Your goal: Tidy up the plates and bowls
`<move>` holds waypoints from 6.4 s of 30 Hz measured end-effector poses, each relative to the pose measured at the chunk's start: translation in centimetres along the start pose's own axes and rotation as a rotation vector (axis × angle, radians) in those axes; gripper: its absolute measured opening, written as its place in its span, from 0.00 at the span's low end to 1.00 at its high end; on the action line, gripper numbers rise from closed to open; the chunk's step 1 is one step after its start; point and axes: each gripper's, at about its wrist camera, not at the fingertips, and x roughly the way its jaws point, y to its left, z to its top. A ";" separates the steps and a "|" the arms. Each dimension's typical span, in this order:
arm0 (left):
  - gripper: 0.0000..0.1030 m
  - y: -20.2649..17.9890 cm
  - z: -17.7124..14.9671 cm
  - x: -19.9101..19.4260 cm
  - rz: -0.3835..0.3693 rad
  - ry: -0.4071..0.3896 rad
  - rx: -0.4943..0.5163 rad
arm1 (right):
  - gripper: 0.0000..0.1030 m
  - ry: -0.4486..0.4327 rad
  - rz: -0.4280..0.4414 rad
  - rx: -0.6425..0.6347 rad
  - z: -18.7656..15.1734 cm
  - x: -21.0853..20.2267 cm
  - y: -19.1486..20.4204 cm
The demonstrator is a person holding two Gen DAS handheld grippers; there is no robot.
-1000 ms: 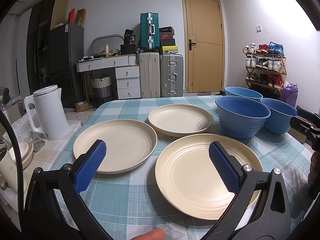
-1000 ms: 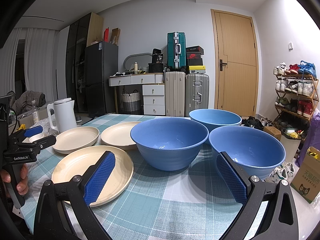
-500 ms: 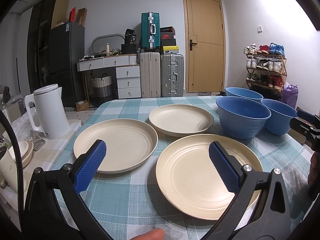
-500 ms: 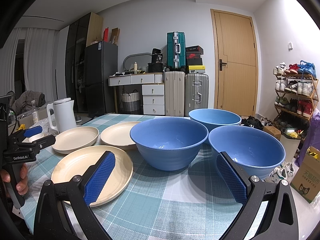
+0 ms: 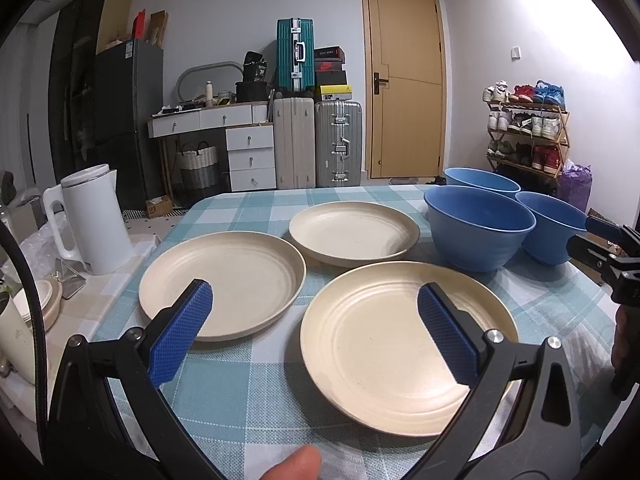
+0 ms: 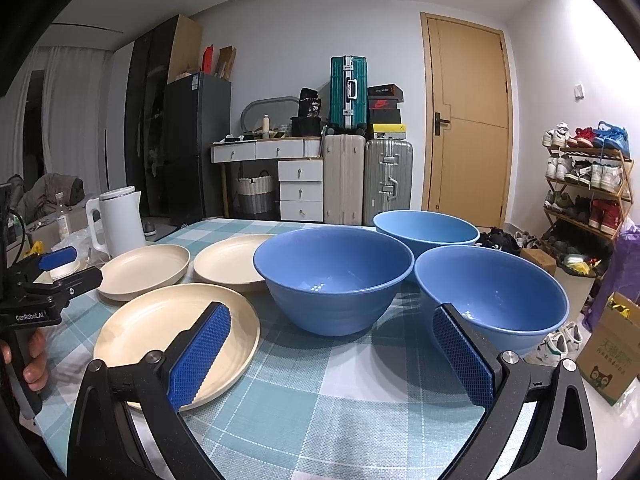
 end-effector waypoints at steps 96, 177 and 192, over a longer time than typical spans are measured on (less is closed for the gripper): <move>0.76 20.2 -1.6 14.8 0.210 0.504 -0.392 | 0.59 0.588 0.347 -0.079 4.8 27.7 21.5; 0.19 11.3 5.1 8.2 0.079 0.399 -0.201 | 0.16 0.436 0.147 -0.105 8.9 17.9 17.1; 0.20 7.5 6.0 6.7 0.007 0.426 -0.110 | 0.16 0.429 0.082 -0.069 8.5 13.8 14.0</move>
